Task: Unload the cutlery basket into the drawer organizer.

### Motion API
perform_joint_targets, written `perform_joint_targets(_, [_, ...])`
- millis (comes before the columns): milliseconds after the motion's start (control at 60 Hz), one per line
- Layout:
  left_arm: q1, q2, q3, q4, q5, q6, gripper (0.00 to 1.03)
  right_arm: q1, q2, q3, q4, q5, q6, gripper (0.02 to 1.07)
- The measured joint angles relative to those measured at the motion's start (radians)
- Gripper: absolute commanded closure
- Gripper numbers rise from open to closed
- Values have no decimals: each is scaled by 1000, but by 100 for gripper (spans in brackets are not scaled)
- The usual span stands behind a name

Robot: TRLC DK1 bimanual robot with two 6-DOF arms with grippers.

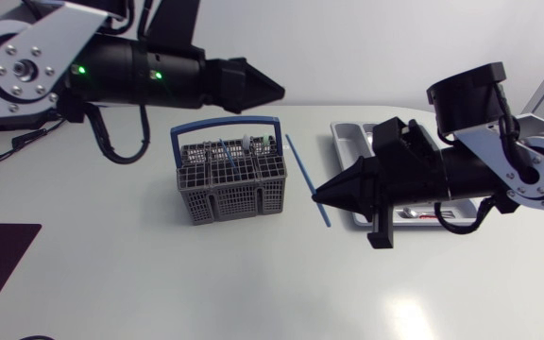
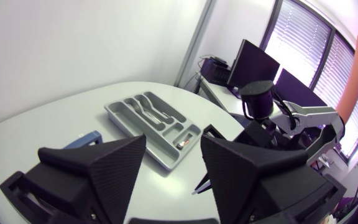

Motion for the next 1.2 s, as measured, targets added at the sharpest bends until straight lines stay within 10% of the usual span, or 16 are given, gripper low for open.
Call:
perform_joint_targets(400, [124,-86,-81,40,-128,89,29,-291,161,85,-23,6,37,101])
perform_joint_targets(1200, [-18,-18,-188,24,-416,295,29,-283,736,525,-49,579,526,101])
